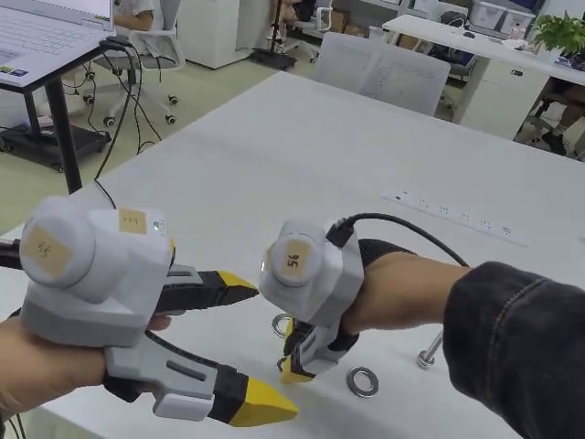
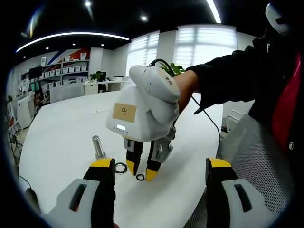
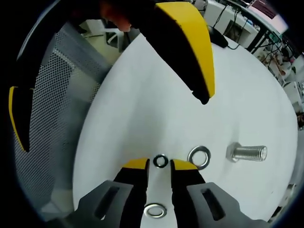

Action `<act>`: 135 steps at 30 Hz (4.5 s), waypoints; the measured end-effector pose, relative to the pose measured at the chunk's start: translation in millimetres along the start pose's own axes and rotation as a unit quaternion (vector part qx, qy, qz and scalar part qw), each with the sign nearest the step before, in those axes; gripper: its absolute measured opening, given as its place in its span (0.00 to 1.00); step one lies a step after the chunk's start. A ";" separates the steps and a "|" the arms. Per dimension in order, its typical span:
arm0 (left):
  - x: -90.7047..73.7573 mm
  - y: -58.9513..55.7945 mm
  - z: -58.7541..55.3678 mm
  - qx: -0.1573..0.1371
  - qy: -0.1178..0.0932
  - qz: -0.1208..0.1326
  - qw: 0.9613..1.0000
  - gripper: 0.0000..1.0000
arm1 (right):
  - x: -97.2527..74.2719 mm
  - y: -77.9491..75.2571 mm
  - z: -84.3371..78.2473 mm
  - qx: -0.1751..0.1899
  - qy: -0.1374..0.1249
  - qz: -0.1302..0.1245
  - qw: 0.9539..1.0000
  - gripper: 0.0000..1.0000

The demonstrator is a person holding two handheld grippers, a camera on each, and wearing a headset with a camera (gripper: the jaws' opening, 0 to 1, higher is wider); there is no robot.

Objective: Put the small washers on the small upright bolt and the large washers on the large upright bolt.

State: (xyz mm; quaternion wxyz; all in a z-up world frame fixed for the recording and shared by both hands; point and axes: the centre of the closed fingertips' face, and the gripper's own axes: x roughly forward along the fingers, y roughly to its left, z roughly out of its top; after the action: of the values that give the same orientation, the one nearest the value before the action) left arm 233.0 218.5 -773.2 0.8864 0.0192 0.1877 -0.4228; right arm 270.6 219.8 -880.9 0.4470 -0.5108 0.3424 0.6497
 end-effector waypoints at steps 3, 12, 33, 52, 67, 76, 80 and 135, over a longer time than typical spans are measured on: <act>0.3 -0.3 -0.1 0.000 0.001 -0.001 1.000 0.77 | 0.2 -0.9 0.0 0.004 -0.002 0.000 1.000 0.19; 0.6 -0.2 0.2 0.000 0.000 -0.001 1.000 0.77 | 0.9 0.9 0.3 -0.007 0.007 -0.008 1.000 0.14; 2.8 -0.6 0.5 0.002 0.005 -0.010 1.000 0.77 | -15.9 -0.4 -4.8 0.005 0.002 -0.014 1.000 0.13; 15.9 2.7 2.3 0.013 0.015 -0.036 0.999 0.77 | -69.2 -9.9 -35.7 0.052 -0.013 -0.055 0.997 0.13; 30.1 6.5 6.3 0.024 0.022 -0.053 0.998 0.77 | -115.5 -15.3 -72.3 0.098 -0.017 -0.093 0.991 0.13; 39.4 9.4 5.6 0.028 0.026 -0.060 0.997 0.77 | -135.0 -15.9 -97.4 0.124 -0.014 -0.112 0.986 0.13; 42.3 8.1 4.8 0.030 0.030 -0.065 0.997 0.77 | -140.6 -18.1 -110.0 0.137 -0.009 -0.117 0.983 0.13; 82.4 17.2 -6.6 0.103 0.087 -0.078 0.988 0.79 | -106.0 -26.3 -150.7 0.183 0.010 -0.085 0.979 0.13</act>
State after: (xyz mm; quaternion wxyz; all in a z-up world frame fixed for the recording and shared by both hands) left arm 291.0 169.7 -810.2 0.8246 0.1328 0.2200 -0.5041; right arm 357.3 69.1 -814.5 0.5832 -0.4542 0.4154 0.5301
